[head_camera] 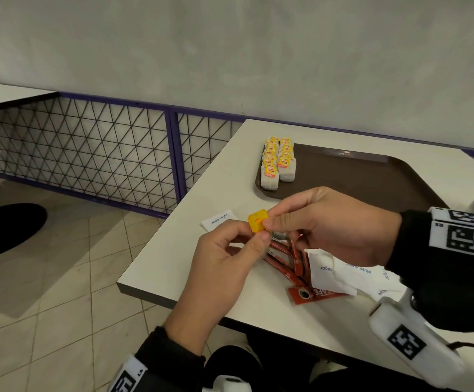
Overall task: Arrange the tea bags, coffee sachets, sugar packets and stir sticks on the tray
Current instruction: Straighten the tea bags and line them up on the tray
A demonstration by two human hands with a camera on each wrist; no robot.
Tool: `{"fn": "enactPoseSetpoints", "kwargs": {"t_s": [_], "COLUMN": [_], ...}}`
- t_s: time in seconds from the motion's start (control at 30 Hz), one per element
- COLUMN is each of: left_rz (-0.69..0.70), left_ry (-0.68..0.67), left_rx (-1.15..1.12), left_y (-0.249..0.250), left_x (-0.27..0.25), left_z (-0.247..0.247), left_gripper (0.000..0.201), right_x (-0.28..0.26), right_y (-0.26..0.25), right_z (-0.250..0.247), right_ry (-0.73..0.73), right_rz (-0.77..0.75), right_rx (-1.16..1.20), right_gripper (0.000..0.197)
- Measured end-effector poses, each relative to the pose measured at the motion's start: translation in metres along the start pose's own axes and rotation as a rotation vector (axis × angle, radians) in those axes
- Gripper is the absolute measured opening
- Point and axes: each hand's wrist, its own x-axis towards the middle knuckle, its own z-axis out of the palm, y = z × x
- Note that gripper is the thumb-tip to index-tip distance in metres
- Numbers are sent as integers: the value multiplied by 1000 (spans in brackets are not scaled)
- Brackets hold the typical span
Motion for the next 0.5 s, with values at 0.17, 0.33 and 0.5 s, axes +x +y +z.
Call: {"fn": "enactPoseSetpoints", "kwargs": {"t_s": [0.17, 0.33, 0.5], "left_rz": [21, 31, -59], "left_ry": [21, 19, -16], "left_rx": [28, 120, 41], "left_y": [-3, -6, 0], "left_x": [1, -1, -2], "left_z": [1, 2, 3], "left_gripper": [6, 5, 5], "right_x": [-2, -6, -6], "right_y": [1, -5, -14], "right_z": [3, 7, 4], "right_ry": [17, -13, 1], "right_rz": [24, 11, 48], "right_rx": [30, 67, 159], "right_gripper": [6, 8, 2]}}
